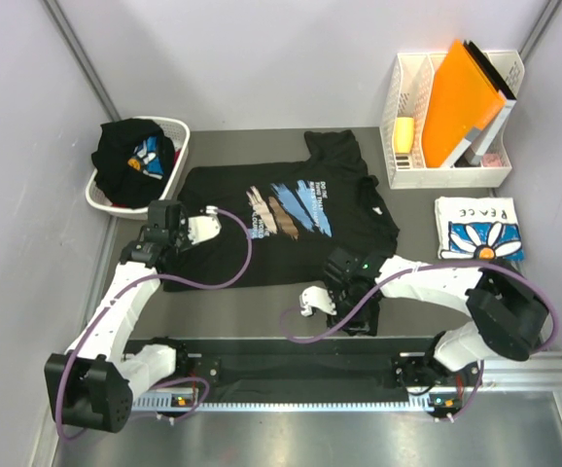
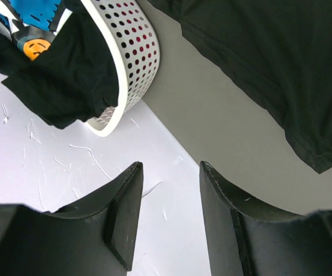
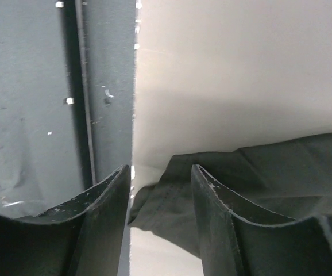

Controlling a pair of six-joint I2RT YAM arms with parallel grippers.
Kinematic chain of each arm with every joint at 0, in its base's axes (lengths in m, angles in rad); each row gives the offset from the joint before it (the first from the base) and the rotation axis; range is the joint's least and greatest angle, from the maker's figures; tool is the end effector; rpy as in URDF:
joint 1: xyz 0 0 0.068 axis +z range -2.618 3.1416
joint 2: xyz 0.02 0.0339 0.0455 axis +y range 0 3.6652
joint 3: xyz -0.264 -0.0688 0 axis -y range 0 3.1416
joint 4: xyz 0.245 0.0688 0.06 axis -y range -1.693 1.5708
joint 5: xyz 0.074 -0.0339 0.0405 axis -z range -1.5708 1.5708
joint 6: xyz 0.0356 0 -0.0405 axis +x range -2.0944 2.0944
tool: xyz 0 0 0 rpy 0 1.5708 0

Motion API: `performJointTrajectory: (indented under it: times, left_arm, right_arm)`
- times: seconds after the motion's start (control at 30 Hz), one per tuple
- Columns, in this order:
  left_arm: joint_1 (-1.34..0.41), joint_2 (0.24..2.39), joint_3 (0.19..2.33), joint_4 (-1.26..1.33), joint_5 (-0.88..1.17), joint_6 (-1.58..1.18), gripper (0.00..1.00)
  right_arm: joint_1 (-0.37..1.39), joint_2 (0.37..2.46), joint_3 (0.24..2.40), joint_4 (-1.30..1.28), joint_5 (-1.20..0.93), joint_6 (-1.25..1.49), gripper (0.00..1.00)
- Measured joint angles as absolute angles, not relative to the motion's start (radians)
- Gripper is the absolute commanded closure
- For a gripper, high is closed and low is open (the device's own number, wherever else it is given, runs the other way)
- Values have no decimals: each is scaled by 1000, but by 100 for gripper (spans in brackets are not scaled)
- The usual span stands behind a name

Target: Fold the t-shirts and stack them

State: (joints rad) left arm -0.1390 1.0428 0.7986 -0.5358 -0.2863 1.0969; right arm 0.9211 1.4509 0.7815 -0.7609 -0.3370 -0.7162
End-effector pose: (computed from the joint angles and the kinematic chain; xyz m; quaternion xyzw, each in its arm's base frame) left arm 0.2154 -0.0200 0.2645 0.4844 0.7763 0.2925 0.2777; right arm 0.1315 0.1925 0.1641 -0.7261 0.6633 0.1735 0.0517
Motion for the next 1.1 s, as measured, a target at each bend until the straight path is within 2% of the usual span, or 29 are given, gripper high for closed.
performJointTrajectory:
  times: [0.13, 0.37, 0.47, 0.57, 0.6, 0.67, 1.1]
  left_arm:
    - [-139, 1042, 799, -540, -283, 1112, 51]
    - [-139, 1035, 799, -540, -282, 1133, 51]
    - [-139, 1016, 799, -540, -282, 1142, 51]
    - [-139, 991, 799, -540, -282, 1154, 51]
    - [-139, 985, 799, -540, -282, 1155, 51]
    - [-139, 970, 799, -542, -282, 1159, 51]
    - [-139, 885, 799, -570, -298, 1189, 49]
  right_arm:
    - [921, 1456, 772, -721, -318, -687, 58]
    - [921, 1458, 770, -703, -305, -648, 57]
    - [921, 1455, 765, -696, -303, -641, 61]
    - [921, 1454, 761, -684, -291, -637, 78]
    - [921, 1454, 760, -675, -283, -635, 90]
    - [921, 1456, 758, -659, -262, -635, 100]
    - [921, 1451, 762, -671, -260, -672, 100]
